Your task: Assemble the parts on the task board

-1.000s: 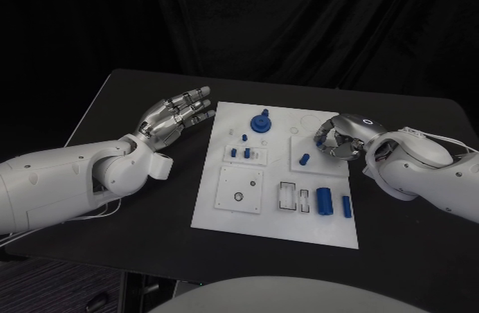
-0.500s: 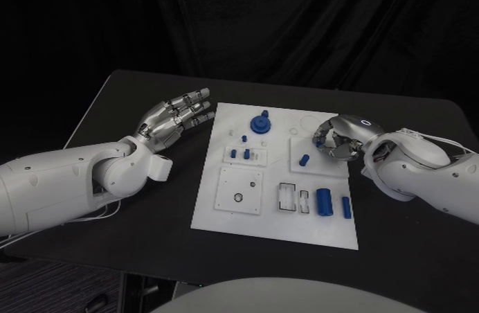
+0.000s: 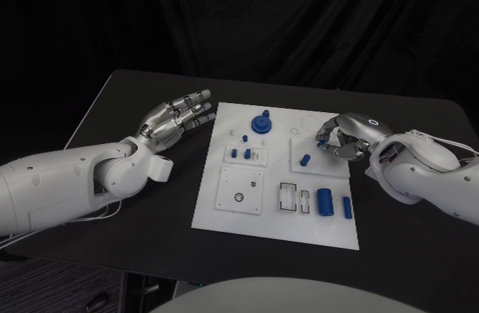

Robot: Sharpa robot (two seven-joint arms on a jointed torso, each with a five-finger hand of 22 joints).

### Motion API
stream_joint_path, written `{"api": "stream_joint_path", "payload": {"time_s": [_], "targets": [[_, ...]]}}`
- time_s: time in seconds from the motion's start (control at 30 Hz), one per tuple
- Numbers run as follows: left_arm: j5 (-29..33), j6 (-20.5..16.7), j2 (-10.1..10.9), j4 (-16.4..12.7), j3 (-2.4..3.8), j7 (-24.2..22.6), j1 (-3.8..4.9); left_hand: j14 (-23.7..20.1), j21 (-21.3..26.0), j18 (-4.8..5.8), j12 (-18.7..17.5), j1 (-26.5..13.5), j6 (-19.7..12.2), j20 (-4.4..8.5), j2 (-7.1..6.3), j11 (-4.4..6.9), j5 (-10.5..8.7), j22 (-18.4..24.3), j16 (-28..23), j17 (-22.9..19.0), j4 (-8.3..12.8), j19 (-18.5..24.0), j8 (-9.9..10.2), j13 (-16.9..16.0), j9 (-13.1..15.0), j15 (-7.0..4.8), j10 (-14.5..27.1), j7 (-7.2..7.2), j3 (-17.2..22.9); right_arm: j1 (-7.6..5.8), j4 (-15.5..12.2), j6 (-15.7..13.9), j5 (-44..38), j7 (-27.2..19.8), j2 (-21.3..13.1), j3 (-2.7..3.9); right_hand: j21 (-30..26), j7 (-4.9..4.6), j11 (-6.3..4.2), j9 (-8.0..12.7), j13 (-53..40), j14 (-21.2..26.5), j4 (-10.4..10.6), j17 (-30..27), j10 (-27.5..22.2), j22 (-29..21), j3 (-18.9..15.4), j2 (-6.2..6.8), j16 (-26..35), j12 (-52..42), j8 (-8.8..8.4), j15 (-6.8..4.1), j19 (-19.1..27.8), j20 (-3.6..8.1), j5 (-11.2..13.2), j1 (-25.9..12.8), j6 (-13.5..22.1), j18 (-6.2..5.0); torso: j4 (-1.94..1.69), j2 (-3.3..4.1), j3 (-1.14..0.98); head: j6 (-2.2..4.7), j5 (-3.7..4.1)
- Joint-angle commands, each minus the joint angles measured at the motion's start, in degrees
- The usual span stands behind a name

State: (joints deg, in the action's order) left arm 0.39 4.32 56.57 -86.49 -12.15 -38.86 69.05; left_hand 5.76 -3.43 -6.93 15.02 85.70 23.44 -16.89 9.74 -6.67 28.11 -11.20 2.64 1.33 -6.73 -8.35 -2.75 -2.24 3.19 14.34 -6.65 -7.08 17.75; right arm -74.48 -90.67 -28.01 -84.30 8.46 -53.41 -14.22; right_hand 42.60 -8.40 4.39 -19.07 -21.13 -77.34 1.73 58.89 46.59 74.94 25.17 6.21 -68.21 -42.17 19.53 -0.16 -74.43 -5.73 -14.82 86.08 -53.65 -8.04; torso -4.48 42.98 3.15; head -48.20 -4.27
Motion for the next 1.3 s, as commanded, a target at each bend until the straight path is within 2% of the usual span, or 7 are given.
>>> {"api": "stream_joint_path", "payload": {"time_s": [0.03,0.33,0.67,0.97,1.07,1.13,1.3], "targets": [[0.3,0.9,0.0,0.0,0.05,-4.8,-0.09,0.4,-0.4,0.65,0.2,0.1,0.1,-0.04,-0.55,-0.41,0.07,-0.1,0.4,0.1,0.0,-0.5,-0.1,-0.1,0.0,0.00,0.0,-0.32,0.4,-0.90,-1.2,-2.3,-0.4,0.0,-0.5,0.08,0.2,0.32,-0.04,-0.3,0.3,-0.2,0.3,0.0,0.4,4.2,0.3,0.18,-0.3,0.3,0.48,0.00,-0.3,0.13,1.0,-1.0,0.1,-0.22,0.00,-0.03,-0.01,-0.18,-0.03],[0.3,0.8,-0.1,0.1,0.05,-4.5,-0.12,0.5,-0.4,0.68,0.2,0.0,0.2,-0.04,-0.57,-0.44,0.07,-0.1,0.4,0.1,0.0,-0.6,-0.1,-0.1,0.1,0.02,-0.1,-0.32,0.4,-3.15,-5.1,-1.6,-0.4,1.0,-2.2,0.07,0.3,0.50,-0.08,-0.9,0.8,-0.3,1.0,-0.1,0.4,4.1,0.2,0.44,-0.3,0.7,0.94,0.02,-0.4,0.04,2.8,-2.2,0.3,-0.20,-0.06,-0.02,0.15,-0.21,-0.15],[0.3,0.9,0.0,-0.1,0.05,-4.3,-0.16,0.6,-0.4,0.85,0.2,-0.1,0.2,-0.04,-0.66,-0.56,0.05,-0.1,0.5,0.1,-0.2,-0.7,-0.1,-0.1,0.1,0.11,-0.1,-0.33,0.6,-3.59,-9.4,0.0,-0.4,0.9,-2.1,0.05,0.4,0.62,-0.16,-1.1,1.0,-0.5,1.1,0.1,0.6,4.1,0.3,0.46,-0.4,0.9,1.23,-0.01,-0.5,0.04,3.0,-2.4,0.1,-0.18,-0.09,-0.01,0.18,-0.47,-0.29],[0.3,0.9,0.0,-0.4,0.05,-4.2,-0.20,0.6,-0.4,0.85,0.2,-0.1,0.2,-0.04,-0.66,-0.56,0.05,-0.1,0.5,0.1,-0.2,-0.7,-0.1,-0.1,0.1,0.11,-0.1,-0.33,0.6,-2.76,-12.4,3.0,-1.3,0.6,2.1,0.05,0.5,0.71,-0.12,-1.5,1.7,-0.7,1.4,0.3,0.5,4.1,0.3,0.62,-0.6,1.8,1.50,0.00,-0.6,0.03,3.0,-2.8,0.0,-0.17,-0.16,0.03,0.07,-1.27,-0.57],[0.3,0.9,0.0,-0.4,0.05,-4.2,-0.21,0.6,-0.5,0.95,0.3,-0.1,0.2,-0.04,-0.71,-0.64,0.06,-0.1,0.5,0.1,-0.3,-0.8,-0.1,-0.1,0.1,0.16,-0.1,-0.34,0.7,-2.22,-12.4,4.0,-2.2,0.7,4.1,0.05,0.4,0.73,-0.09,-1.5,2.0,-0.7,1.5,0.2,0.5,4.1,0.3,0.70,-0.6,2.1,1.54,0.02,-0.6,0.02,3.0,-2.9,-0.1,-0.18,-0.12,0.05,0.01,-1.54,-0.55],[0.3,0.8,0.0,-0.6,0.05,-4.1,-0.21,0.6,-0.5,0.95,0.3,-0.1,0.2,-0.04,-0.71,-0.64,0.06,-0.1,0.5,0.1,-0.3,-0.8,-0.1,-0.1,0.1,0.16,-0.1,-0.34,0.7,-1.72,-12.2,4.9,-3.0,0.9,5.7,0.05,0.4,0.75,-0.04,-1.8,2.6,-0.7,1.6,0.2,0.7,4.1,0.2,0.78,-0.6,2.9,1.61,0.07,-0.6,-0.02,2.1,-3.2,-0.2,-0.18,-0.10,0.05,0.01,-1.80,-0.62],[0.3,0.6,0.4,-1.1,0.05,-4.0,-0.22,0.7,-0.5,1.00,0.3,-0.1,0.3,-0.04,-0.74,-0.65,0.07,-0.2,0.6,0.1,-0.3,-0.8,-0.1,-0.1,0.1,0.17,-0.2,-0.35,0.7,-0.38,-11.2,6.4,-4.9,1.0,8.9,0.06,1.1,0.89,-0.12,-2.2,3.4,-1.1,1.5,1.0,1.4,4.3,-0.1,0.78,-1.2,3.7,1.88,0.01,-1.0,-0.01,1.1,-3.3,-0.8,-0.06,-0.03,-0.03,0.05,-1.80,-1.16]]}}
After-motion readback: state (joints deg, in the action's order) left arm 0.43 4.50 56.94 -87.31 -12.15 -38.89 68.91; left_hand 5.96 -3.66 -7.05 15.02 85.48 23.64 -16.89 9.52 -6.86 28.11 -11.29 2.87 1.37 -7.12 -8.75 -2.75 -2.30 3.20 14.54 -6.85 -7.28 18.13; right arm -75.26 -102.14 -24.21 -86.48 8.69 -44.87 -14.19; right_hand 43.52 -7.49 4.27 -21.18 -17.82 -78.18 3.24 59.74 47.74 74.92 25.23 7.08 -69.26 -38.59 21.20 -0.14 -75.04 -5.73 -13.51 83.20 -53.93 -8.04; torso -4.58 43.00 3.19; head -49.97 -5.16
